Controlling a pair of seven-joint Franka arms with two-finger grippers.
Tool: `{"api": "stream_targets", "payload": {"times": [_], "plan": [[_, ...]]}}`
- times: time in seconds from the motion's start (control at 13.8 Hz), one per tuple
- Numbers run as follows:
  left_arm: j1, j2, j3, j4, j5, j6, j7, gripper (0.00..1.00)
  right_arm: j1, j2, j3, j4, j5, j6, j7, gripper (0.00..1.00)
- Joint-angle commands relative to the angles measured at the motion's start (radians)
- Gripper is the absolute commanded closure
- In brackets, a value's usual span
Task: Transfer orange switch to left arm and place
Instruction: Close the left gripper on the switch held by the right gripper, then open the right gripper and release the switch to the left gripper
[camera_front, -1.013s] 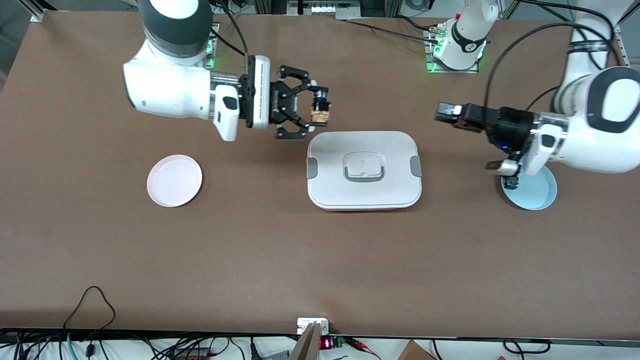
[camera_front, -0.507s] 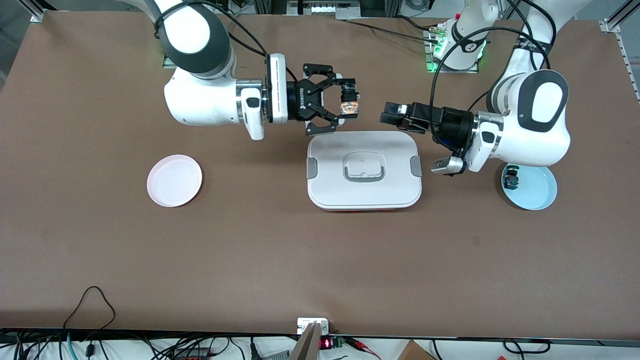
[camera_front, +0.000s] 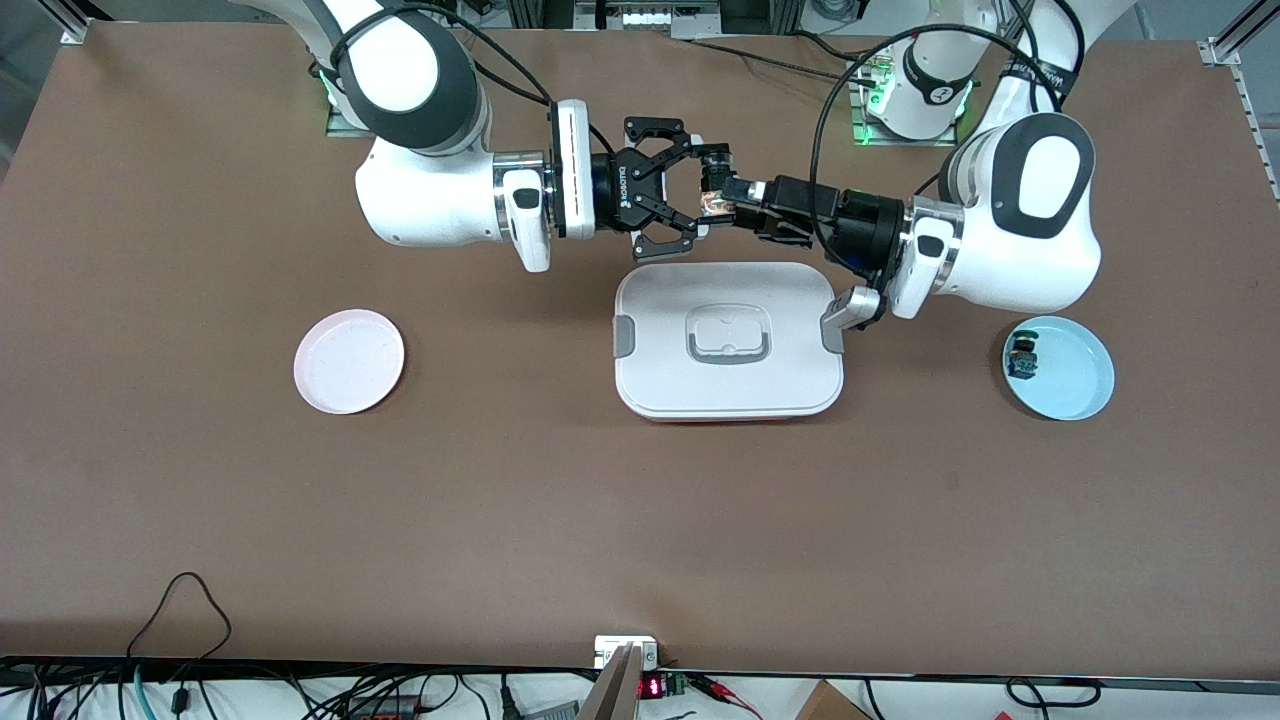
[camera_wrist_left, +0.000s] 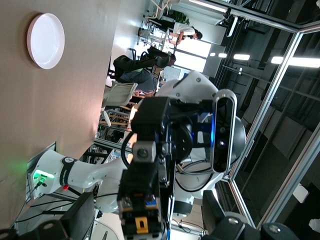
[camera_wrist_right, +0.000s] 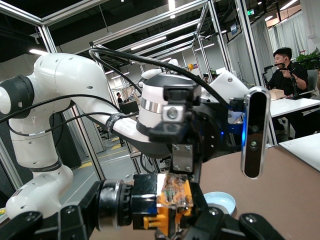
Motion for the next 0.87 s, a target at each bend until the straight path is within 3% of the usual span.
{"api": "stream_targets", "payload": {"times": [0.0, 0.07, 0.29, 0.43, 0.8], "plan": [[0.018, -0.063, -0.007, -0.077, -0.026, -0.021, 0.009, 0.10, 0.005, 0.004, -0.003, 0.003, 0.028, 0.007, -0.022, 0.99], [0.017, -0.062, -0.007, -0.075, -0.026, -0.020, 0.015, 0.16, 0.005, 0.007, -0.003, 0.005, 0.028, 0.010, -0.022, 0.99], [0.017, -0.056, -0.007, -0.075, -0.026, -0.015, 0.023, 0.50, 0.008, 0.007, -0.003, 0.006, 0.032, 0.061, -0.022, 0.99], [0.014, -0.056, -0.007, -0.074, -0.026, -0.015, 0.023, 0.65, 0.008, 0.009, -0.003, 0.005, 0.032, 0.075, -0.022, 0.99], [0.015, -0.053, -0.006, -0.068, -0.026, -0.012, 0.023, 0.68, 0.008, 0.009, -0.003, 0.005, 0.031, 0.075, -0.022, 0.99]]}}
